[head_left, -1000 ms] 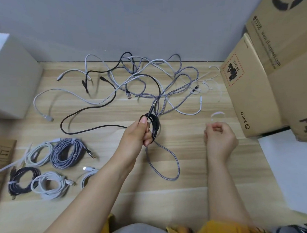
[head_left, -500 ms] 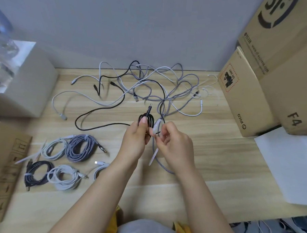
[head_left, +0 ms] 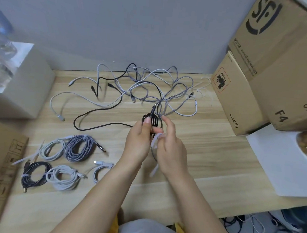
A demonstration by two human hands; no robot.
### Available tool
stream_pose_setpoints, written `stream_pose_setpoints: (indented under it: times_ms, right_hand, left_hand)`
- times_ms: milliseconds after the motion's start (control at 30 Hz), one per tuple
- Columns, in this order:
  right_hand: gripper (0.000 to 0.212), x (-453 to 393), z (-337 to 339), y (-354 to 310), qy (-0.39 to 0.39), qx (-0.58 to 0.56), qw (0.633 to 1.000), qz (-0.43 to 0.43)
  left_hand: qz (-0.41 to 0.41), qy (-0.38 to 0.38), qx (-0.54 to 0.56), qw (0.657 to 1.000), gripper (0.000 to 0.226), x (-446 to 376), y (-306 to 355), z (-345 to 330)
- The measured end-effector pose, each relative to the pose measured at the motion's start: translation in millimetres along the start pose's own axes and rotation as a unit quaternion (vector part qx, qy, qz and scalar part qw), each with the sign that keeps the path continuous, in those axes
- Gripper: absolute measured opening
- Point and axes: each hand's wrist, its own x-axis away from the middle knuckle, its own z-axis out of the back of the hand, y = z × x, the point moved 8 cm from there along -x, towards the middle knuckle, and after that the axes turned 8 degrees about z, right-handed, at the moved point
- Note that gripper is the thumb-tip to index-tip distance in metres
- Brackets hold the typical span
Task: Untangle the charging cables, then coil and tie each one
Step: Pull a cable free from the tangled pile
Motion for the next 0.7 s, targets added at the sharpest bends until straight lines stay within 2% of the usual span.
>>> stream_pose_setpoints:
  times_ms: [100, 200, 267, 400, 567, 633, 700]
  right_hand:
    - [0.067, -1, 12, 0, 0.020, 0.055, 0.997, -0.049]
    - [0.074, -3, 19, 1, 0.014, 0.067, 0.994, -0.083]
    - [0.072, -3, 19, 2, 0.010, 0.085, 0.993, -0.082]
    - [0.051, -1, 16, 9, -0.004, 0.104, 0.990, -0.093]
    - [0.056, 1, 20, 21, -0.017, 0.137, 0.983, -0.120]
    - [0.055, 2, 23, 25, -0.010, 0.120, 0.983, -0.136]
    - [0.054, 2, 24, 21, 0.005, 0.087, 0.986, -0.143]
  left_hand:
    - [-0.014, 0.005, -0.026, 1.000, 0.041, 3, 0, 1]
    - [-0.017, -0.037, -0.065, 0.997, 0.044, 4, -3, -5]
    - [-0.014, -0.055, -0.068, 0.996, 0.043, 5, -2, -5]
    - [-0.013, -0.098, -0.044, 0.994, 0.042, 10, 5, -7]
    - [0.012, -0.193, 0.001, 0.981, 0.036, 12, 8, -15]
    - [0.001, -0.171, -0.011, 0.985, 0.037, 11, 10, -12]
    - [-0.015, -0.108, -0.036, 0.993, 0.041, 8, 9, -5]
